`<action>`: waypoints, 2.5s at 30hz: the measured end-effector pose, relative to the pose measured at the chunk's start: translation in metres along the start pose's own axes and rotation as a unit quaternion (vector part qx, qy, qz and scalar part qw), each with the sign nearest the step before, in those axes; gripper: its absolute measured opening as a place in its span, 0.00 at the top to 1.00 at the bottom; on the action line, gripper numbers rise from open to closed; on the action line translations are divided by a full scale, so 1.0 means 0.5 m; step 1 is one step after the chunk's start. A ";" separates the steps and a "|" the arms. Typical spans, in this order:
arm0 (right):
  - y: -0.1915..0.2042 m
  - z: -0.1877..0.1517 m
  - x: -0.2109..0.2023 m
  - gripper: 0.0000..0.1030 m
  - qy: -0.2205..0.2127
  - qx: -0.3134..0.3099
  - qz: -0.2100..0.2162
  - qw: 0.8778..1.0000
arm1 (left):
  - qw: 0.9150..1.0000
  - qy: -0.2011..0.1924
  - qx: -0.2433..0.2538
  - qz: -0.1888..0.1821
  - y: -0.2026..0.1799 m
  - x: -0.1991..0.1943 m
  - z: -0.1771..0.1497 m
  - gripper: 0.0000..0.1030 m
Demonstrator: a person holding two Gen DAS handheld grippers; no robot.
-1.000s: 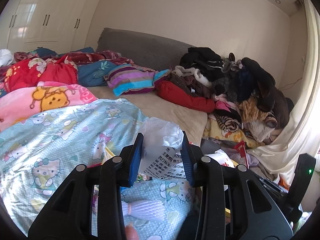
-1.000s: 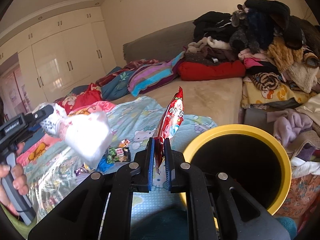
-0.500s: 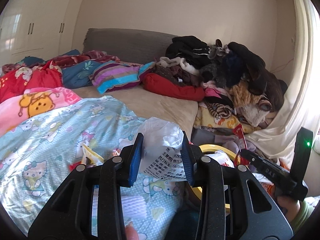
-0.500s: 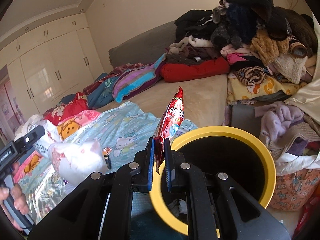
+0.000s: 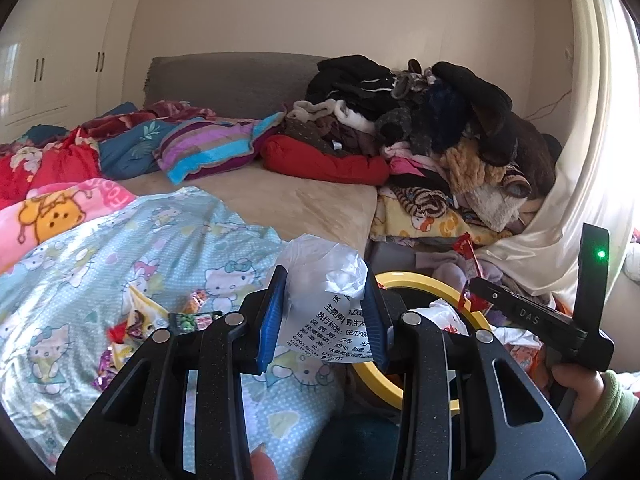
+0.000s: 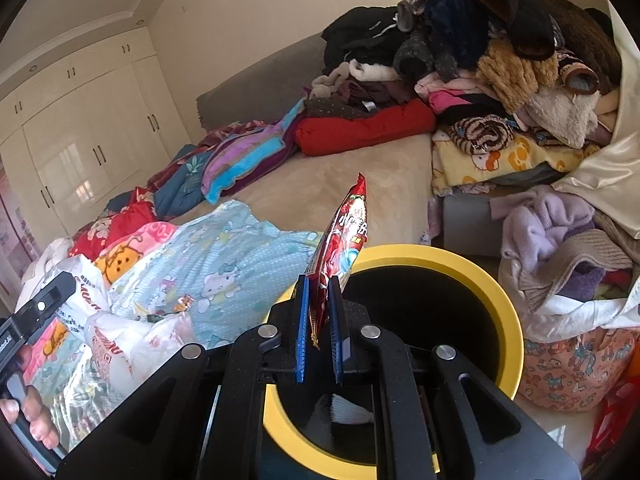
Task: Collect trash
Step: 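Carry the white bag and red wrapper over the bin with both tools, then open both tools to drop the white bag and red wrapper into the bin, then move both tools back over the remaining trash on the bed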
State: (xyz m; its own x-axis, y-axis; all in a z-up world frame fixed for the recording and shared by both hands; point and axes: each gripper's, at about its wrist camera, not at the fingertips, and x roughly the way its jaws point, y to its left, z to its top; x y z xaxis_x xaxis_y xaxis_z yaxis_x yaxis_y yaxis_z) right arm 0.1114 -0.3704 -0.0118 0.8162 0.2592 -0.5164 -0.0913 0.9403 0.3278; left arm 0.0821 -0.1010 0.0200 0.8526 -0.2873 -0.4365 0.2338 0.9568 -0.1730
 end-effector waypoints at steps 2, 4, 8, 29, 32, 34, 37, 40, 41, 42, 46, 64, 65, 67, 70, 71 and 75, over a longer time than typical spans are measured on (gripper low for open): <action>-0.010 -0.001 0.003 0.90 0.002 0.004 -0.002 1.000 | 1.000 0.002 0.004 -0.002 -0.011 0.007 -0.003 0.72; -0.020 -0.003 0.005 0.90 0.004 0.009 -0.005 1.000 | 1.000 0.005 0.005 -0.003 -0.020 0.016 -0.006 0.72; -0.039 -0.006 0.009 0.90 0.007 0.018 -0.011 1.000 | 1.000 0.010 0.010 -0.004 -0.035 0.036 -0.014 0.72; -0.116 -0.030 0.044 0.90 0.035 0.046 -0.035 0.998 | 0.996 0.057 0.069 0.001 -0.116 0.157 -0.069 0.72; -0.121 -0.034 0.051 0.90 0.040 0.046 -0.035 0.997 | 0.995 0.062 0.079 0.000 -0.126 0.169 -0.074 0.71; -0.124 -0.036 0.055 0.88 0.044 0.048 -0.036 0.997 | 0.994 0.067 0.085 -0.001 -0.131 0.179 -0.079 0.71; -0.132 -0.040 0.059 0.88 0.047 0.052 -0.038 0.997 | 0.993 0.073 0.090 -0.002 -0.138 0.190 -0.086 0.71; -0.137 -0.042 0.062 0.88 0.051 0.055 -0.039 0.996 | 0.993 0.080 0.092 -0.004 -0.144 0.201 -0.090 0.70; -0.139 -0.043 0.063 0.88 0.053 0.056 -0.038 0.996 | 0.993 0.082 0.090 -0.006 -0.144 0.204 -0.091 0.70; -0.140 -0.043 0.065 0.87 0.054 0.055 -0.037 0.996 | 0.993 0.085 0.087 -0.007 -0.145 0.208 -0.092 0.70; -0.139 -0.045 0.068 0.80 0.057 0.050 -0.038 0.996 | 0.992 0.091 0.081 -0.012 -0.149 0.216 -0.096 0.67; -0.127 -0.037 0.052 0.37 0.037 0.052 -0.053 0.997 | 0.997 0.073 0.025 -0.018 -0.099 0.169 -0.076 0.10; -0.121 -0.036 0.050 0.34 0.034 0.052 -0.052 0.997 | 0.997 0.069 0.027 -0.017 -0.097 0.163 -0.075 0.10; -0.107 -0.034 0.048 0.32 0.031 0.049 -0.052 0.997 | 0.998 0.057 0.031 -0.011 -0.091 0.149 -0.071 0.10; -0.084 -0.034 0.045 0.30 0.029 0.037 -0.048 0.998 | 0.998 0.048 0.030 -0.005 -0.079 0.135 -0.063 0.10; -0.074 -0.033 0.043 0.28 0.028 0.030 -0.047 0.998 | 0.999 0.044 0.030 -0.003 -0.075 0.130 -0.060 0.10; -0.040 -0.030 0.035 0.26 0.022 0.013 -0.040 0.999 | 0.999 0.031 0.022 0.005 -0.053 0.112 -0.046 0.10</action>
State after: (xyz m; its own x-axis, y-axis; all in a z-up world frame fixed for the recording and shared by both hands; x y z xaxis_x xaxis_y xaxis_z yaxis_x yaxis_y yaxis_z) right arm 0.1189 -0.3815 -0.0395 0.7943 0.1937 -0.5759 -0.0113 0.9524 0.3047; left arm 0.1128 -0.1433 -0.0204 0.8246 -0.2793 -0.4920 0.2476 0.9601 -0.1301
